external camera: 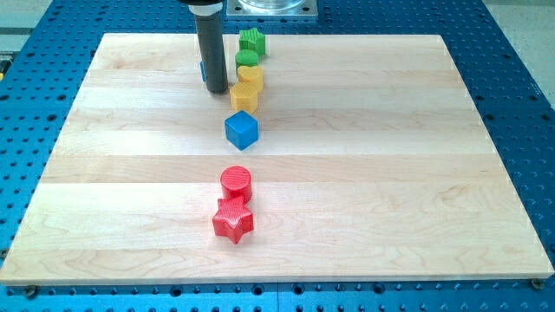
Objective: Push the blue cube diagonal to the red circle
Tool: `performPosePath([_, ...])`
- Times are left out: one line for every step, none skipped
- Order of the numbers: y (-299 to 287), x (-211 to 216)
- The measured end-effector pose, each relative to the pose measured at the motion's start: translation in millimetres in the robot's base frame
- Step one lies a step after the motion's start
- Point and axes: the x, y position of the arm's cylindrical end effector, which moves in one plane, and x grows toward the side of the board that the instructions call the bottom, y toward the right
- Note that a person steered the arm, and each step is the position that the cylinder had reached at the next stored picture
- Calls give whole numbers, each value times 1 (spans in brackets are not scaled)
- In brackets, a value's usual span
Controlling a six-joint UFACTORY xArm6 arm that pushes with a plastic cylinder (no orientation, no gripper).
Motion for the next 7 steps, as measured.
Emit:
performPosePath([-13, 18])
performPosePath([-57, 69])
performPosePath([-55, 141])
performPosePath([-17, 162])
performPosePath([33, 162])
performPosePath([69, 139])
performPosePath([87, 109])
